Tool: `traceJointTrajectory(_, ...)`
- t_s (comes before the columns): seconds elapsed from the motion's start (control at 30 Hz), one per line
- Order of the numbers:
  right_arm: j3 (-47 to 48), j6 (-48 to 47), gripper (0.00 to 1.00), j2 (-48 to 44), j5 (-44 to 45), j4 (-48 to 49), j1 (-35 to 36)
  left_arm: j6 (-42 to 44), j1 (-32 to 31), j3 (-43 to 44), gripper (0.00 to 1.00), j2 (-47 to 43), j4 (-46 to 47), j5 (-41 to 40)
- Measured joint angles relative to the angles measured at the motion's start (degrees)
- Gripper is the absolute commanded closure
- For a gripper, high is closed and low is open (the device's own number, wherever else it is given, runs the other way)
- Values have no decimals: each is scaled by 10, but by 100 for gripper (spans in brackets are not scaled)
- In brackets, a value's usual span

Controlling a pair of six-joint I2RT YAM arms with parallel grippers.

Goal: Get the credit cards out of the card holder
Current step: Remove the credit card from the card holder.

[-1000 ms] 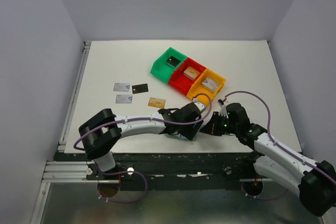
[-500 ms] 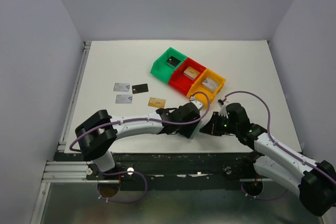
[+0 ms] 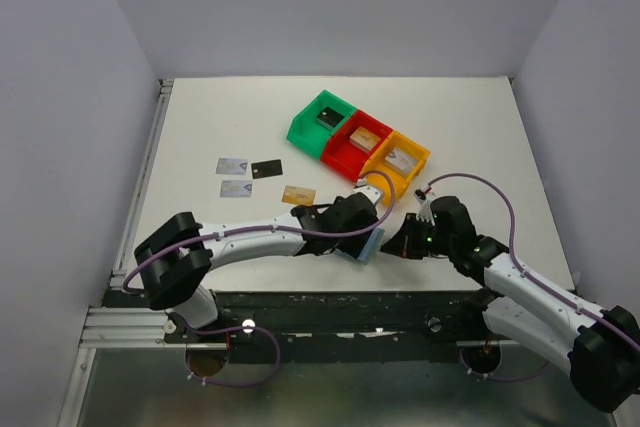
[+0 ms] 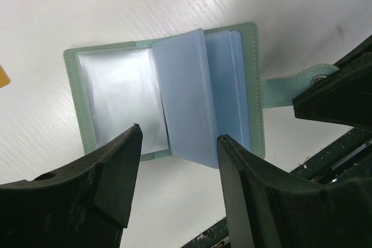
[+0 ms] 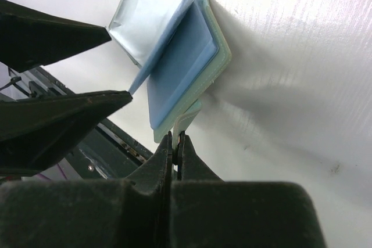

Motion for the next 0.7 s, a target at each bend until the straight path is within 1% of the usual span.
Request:
traceJointTrajectory(0.17,0,-4,100,-3,0,-2,0,-9,10,-9,35,-22,-7,-25)
traceJointTrajectory(0.3,0,-4,100,-3,0,-5,0,-18,16,-20,47,-37,-13,-43)
traceJointTrajectory(0.33,0,-5,100,-3,0,-5,0,-20,18,-22,48,-38,-16,-47)
traceJointTrajectory(0.57,11,-10,100,1,1,-11,0,-36,31,-53,55,-47,-27,-63)
traceJointTrajectory(0.7,25,-20,100,16,10,-30,0,-42,35,-72,57,-52,-27,-64)
